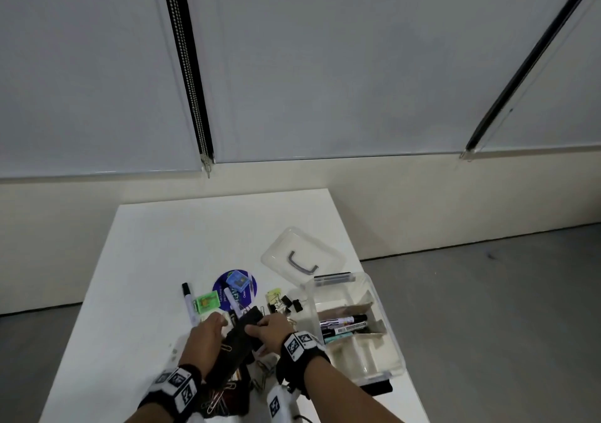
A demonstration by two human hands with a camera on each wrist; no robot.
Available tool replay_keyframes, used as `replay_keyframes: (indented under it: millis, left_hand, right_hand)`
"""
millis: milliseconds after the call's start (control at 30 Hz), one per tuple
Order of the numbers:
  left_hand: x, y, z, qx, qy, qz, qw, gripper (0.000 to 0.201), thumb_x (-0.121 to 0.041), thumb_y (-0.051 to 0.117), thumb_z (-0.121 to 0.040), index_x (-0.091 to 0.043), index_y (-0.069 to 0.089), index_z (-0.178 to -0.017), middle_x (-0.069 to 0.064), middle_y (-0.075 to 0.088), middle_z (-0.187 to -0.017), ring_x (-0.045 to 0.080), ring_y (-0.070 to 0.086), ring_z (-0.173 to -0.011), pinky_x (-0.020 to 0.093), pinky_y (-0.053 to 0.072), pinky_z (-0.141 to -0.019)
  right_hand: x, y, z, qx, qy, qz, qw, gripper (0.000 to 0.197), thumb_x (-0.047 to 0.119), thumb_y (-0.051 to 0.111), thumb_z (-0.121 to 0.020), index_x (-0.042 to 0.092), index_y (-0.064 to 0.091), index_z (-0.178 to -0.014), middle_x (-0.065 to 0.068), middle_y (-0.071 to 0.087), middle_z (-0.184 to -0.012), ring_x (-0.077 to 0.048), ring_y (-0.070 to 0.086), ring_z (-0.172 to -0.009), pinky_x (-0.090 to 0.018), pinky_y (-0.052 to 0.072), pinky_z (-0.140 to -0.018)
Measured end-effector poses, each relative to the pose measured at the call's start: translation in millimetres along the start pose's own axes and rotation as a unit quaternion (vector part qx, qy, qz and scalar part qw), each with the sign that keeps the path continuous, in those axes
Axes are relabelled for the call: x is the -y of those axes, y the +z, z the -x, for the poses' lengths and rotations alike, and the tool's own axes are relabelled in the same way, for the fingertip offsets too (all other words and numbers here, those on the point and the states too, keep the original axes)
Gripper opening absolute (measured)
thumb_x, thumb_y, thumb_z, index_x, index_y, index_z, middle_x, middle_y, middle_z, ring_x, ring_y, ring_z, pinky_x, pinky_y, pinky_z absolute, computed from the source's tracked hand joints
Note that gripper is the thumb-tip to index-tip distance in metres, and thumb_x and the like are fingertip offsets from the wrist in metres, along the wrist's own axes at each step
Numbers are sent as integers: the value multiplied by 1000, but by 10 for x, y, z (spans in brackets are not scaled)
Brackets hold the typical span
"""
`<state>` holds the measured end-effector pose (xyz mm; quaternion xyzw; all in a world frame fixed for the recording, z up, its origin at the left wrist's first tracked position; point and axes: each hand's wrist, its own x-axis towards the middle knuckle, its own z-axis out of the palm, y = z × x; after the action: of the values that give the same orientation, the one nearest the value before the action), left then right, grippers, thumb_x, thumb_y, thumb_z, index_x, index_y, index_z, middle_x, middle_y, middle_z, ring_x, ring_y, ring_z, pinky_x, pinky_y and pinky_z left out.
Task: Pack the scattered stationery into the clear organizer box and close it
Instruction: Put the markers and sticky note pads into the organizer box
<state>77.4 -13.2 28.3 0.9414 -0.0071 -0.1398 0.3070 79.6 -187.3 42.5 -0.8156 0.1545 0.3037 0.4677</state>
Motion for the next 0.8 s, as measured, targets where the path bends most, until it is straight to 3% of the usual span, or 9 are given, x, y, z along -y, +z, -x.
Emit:
replay_keyframes:
  millis: [67,167,267,367,500,533,600,700,800]
  left_hand:
    - [111,18,-46,17,-86,-3,996,12,-19,49,-96,-18,48,-108,18,66,-113,35,63,-101,36,48,-83]
    - [185,43,-91,39,-136,-1,990,56,-48,40,-98,-17,32,-144,21,52,-138,36,55,-120,41,43,-100]
    - [-11,35,-15,61,-42,33,997,43,-50,38,-98,-20,52,-126,7,62,-124,24,60,-112,35,45,-95]
    - [-160,55,46,80,85,-2,993,34,-42,33,-102,-21,59,-97,1,67,-95,17,64,-89,38,50,-87]
    - [-123,-31,15,24,23,56,998,32,-27,34,-91,-17,63,-82,1,68,-74,14,67,-66,25,54,-64]
    - [-98,-76,17,-1,51,5,999,31,-31,31,-88,-21,60,-83,-3,66,-72,11,65,-64,23,53,-62]
    - [-108,-128,114,-20,92,-35,995,30,-37,28,-97,-34,58,-99,-12,62,-79,5,60,-71,23,49,-67]
    - [-198,-126,154,62,152,-60,985,46,-36,34,-101,-67,23,-133,-5,48,-58,2,46,-52,17,38,-56]
    - [-209,5,102,93,192,-136,967,60,-37,32,-99,-65,-5,-139,1,46,-59,13,47,-53,30,45,-60]
  right_hand:
    - [48,-33,97,-5,-1,-4,1000,35,46,67,-76,20,51,-59,-21,64,-77,-35,64,-74,-46,58,-81]
    - [72,-84,168,-15,3,6,1000,35,42,65,-82,13,57,-63,-18,65,-78,-30,63,-74,-41,56,-80]
    - [55,-88,170,-14,-13,-8,1000,37,42,66,-82,7,62,-71,-27,67,-83,-36,67,-73,-43,60,-73]
    - [36,-86,136,-2,-37,-42,998,38,43,62,-87,17,52,-62,-9,57,-68,-20,60,-55,-26,55,-53]
    - [-74,-114,-6,-1,-70,-106,992,22,34,51,-94,18,63,-86,-6,63,-83,-19,63,-67,-44,60,-74]
    - [-101,-148,-8,-8,-78,-112,991,14,24,50,-95,21,63,-91,-8,64,-90,-19,63,-68,-48,59,-77]
    - [-176,-234,-19,-17,-79,-115,990,24,6,48,-95,27,56,-103,-15,62,-105,-20,65,-68,-46,60,-73]
    - [-220,-307,-5,-2,-62,-141,988,53,2,53,-92,26,32,-134,-16,67,-99,-20,68,-61,-33,59,-59]
    - [-209,-318,16,5,-46,-143,989,62,2,55,-91,14,21,-142,-8,64,-90,-21,66,-58,-35,59,-62]
